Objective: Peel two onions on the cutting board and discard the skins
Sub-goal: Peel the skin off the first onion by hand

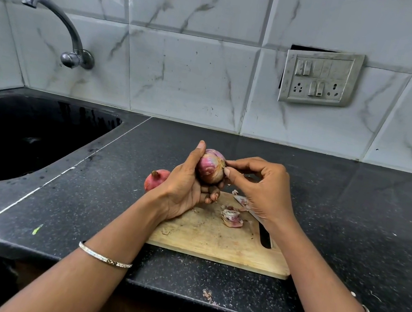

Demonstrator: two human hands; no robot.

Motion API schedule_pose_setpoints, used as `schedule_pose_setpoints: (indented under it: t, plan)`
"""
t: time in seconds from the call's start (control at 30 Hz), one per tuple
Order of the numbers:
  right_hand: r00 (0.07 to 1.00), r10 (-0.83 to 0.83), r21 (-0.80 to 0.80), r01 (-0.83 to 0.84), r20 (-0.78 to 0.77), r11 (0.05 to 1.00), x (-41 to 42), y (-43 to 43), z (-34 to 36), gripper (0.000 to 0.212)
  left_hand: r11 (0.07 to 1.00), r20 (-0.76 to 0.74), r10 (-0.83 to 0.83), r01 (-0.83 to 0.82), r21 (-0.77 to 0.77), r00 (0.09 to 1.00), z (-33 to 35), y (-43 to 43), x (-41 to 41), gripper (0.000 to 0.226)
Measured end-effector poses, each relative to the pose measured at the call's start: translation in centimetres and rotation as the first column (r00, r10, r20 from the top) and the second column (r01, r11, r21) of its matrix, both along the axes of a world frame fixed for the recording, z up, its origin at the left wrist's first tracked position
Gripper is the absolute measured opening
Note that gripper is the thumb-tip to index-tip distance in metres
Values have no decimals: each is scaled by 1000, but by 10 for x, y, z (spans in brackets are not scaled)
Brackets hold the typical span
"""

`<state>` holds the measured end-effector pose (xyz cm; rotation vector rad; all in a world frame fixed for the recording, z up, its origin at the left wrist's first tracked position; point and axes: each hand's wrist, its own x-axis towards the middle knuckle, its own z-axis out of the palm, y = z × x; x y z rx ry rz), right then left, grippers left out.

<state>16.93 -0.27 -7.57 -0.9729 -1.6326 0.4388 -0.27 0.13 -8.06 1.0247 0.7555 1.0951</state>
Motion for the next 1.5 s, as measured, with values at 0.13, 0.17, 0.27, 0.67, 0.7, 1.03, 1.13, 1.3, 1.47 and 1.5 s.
schedule_pose_setpoints:
  t: [0.13,0.17,0.27,0.67,0.7,1.03,1.13,1.3,1.47,1.5]
  plan:
    - [1000,-17,50,15,23,999,-2,-2,0,8,1000,-12,-5,5,-4,1000,0,0,0,71]
    - [999,-29,71,26,41,997,-2,-3,0,8,1000,-19,-4,4,-8,1000,0,0,0,72]
    - [994,-76,103,68,76,992,-4,-3,-1,7,1000,-54,-11,10,-11,999,-1,0,0,74]
    - [1000,23,21,-23,7,1000,-1,-4,1,17,998,-47,-64,63,-11,997,1,-2,0,75]
    - [998,56,12,-56,12,998,-1,-5,1,18,998,-38,-59,58,-11,998,1,-2,0,75]
    - [995,90,-16,-91,-30,996,1,1,1,13,997,11,-75,75,-1,997,2,-2,-1,72]
    - [994,109,-30,-110,-27,993,1,2,1,11,996,-14,-87,87,0,996,1,-2,-1,73]
    - [988,133,-58,-128,82,990,2,5,-1,11,997,-54,-82,82,-3,995,0,-2,-1,67]
    - [967,115,-56,-105,229,993,0,5,-3,8,998,-38,-59,59,-10,998,0,-3,0,63]
    - [965,124,-61,-113,229,992,-1,4,-3,9,998,-36,-54,54,-11,998,0,-3,0,63]
